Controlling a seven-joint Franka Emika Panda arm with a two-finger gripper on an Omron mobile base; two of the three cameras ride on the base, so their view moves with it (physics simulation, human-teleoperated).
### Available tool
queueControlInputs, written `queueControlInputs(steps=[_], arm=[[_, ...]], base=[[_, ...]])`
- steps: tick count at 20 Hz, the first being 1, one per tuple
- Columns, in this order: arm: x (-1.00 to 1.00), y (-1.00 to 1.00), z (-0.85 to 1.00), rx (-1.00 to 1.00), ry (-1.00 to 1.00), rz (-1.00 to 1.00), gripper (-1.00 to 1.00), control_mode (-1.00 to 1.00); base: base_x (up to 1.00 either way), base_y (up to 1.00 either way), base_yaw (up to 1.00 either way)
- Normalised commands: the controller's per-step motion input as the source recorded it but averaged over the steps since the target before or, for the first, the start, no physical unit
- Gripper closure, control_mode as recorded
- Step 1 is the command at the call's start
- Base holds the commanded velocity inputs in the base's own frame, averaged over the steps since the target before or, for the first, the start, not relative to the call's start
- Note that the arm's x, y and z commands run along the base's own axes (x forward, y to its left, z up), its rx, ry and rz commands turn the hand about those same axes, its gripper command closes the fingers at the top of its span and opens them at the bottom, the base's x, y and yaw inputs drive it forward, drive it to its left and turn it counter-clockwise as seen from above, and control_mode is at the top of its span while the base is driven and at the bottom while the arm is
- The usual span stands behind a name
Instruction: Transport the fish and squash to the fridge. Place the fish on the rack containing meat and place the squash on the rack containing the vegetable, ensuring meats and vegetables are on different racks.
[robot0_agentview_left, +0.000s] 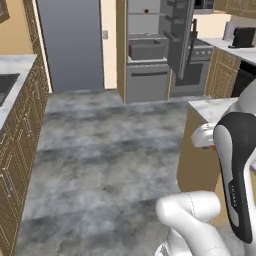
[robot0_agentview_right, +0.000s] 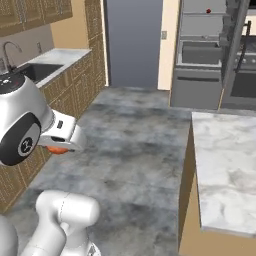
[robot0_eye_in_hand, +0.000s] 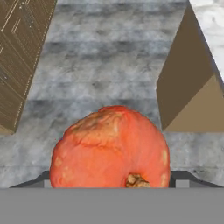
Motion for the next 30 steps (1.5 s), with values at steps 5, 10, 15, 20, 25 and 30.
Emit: queueControlInputs(steps=[5,10,15,20,25,30], arm=[[0.0,0.0,0.0,0.0,0.0,0.0,1.0,1.0],[0.0,0.0,0.0,0.0,0.0,0.0,1.0,1.0],[0.0,0.0,0.0,0.0,0.0,0.0,1.0,1.0],[0.0,0.0,0.0,0.0,0.0,0.0,1.0,1.0],[0.0,0.0,0.0,0.0,0.0,0.0,1.0,1.0],[0.0,0.0,0.0,0.0,0.0,0.0,1.0,1.0]], base=[[1.0,0.98,-0.11],[1.0,0.39,-0.09],[1.0,-0.15,-0.01],[1.0,-0.55,0.0],[1.0,-0.3,0.0],[1.0,-0.18,0.0]])
